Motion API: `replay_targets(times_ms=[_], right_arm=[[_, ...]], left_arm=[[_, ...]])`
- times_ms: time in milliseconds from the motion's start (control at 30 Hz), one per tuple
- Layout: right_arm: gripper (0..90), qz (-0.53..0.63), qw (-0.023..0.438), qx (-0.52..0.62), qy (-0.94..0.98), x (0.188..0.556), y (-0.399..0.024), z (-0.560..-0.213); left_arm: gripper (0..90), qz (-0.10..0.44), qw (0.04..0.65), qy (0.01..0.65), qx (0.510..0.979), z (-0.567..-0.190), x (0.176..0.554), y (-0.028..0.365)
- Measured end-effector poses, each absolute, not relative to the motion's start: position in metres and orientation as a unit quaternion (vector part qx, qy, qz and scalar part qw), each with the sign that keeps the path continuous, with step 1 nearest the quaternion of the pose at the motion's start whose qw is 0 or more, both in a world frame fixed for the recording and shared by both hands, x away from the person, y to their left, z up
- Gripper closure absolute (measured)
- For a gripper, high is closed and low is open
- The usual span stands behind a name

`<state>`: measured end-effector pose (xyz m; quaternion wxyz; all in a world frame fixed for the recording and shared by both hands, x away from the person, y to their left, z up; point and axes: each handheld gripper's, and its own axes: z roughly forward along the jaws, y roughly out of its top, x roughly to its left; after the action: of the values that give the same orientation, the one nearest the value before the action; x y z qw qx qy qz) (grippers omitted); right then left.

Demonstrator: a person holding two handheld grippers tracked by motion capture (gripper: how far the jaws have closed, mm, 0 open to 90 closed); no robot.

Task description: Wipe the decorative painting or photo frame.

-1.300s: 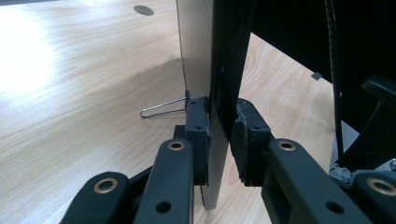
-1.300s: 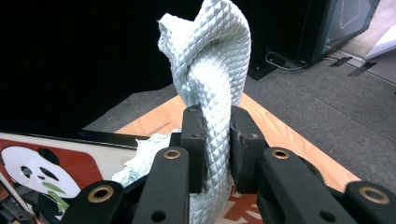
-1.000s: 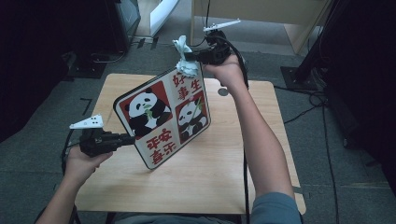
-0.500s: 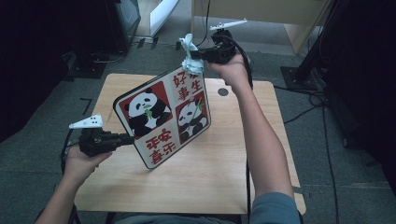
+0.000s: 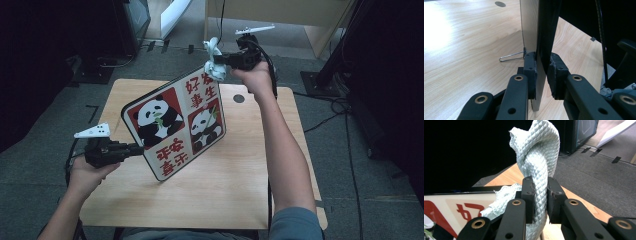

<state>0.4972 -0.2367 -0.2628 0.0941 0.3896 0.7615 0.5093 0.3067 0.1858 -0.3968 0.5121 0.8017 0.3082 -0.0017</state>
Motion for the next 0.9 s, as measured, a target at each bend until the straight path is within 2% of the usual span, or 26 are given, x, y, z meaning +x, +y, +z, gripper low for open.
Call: replay_targets(times_ms=[233, 900], right_arm=[[79.2, 0.501, 0.098, 0.395, 0.763, 0.498, -0.243, -0.271], [79.1, 0.495, 0.070, 0.413, 0.761, 0.498, -0.249, -0.297]], left_arm=[[78.9, 0.000, 0.512, 0.305, 0.803, -0.397, 0.307, 0.186], [78.4, 0.002, 0.510, 0.301, 0.806, -0.397, 0.306, 0.185]])
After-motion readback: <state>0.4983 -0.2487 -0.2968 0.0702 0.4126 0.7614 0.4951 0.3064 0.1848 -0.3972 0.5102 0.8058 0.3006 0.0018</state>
